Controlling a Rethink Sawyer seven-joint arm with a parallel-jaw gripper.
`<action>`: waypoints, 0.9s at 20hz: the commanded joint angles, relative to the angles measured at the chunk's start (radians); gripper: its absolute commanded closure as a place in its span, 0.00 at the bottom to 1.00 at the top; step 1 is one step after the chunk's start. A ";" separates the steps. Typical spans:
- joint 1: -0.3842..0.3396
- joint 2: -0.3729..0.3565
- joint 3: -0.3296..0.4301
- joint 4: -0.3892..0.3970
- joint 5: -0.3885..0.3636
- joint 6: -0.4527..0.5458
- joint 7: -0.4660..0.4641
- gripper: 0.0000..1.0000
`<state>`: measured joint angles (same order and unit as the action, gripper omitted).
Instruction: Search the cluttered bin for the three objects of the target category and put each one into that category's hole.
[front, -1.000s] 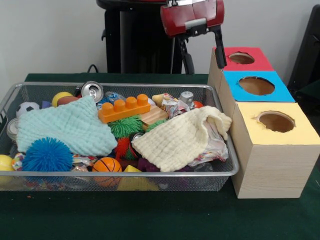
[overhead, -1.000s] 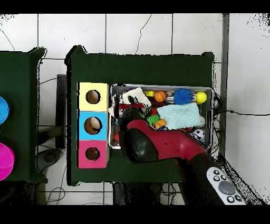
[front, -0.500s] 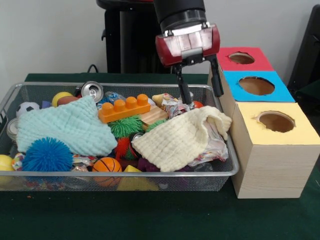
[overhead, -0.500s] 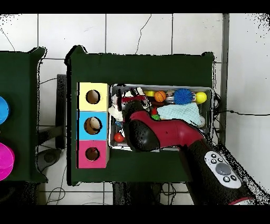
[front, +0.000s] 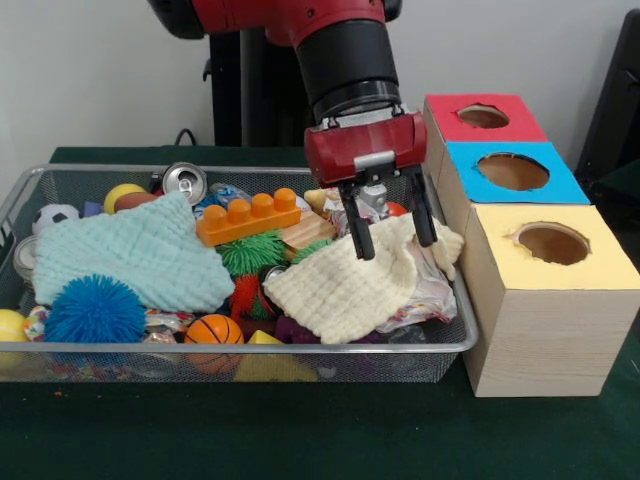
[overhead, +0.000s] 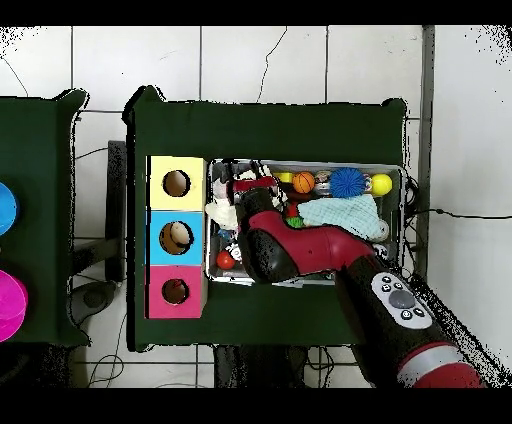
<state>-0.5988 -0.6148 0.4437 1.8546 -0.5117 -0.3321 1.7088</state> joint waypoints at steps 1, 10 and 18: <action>0.041 0.137 -0.146 -0.119 -0.059 -0.147 0.055 0.00; 0.164 0.288 -0.373 -0.206 0.062 -0.126 0.015 0.00; 0.112 0.397 -0.275 -0.257 -0.022 0.206 0.003 0.00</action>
<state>-0.4497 -0.3454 0.1569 1.7151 -0.4941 -0.4039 1.7088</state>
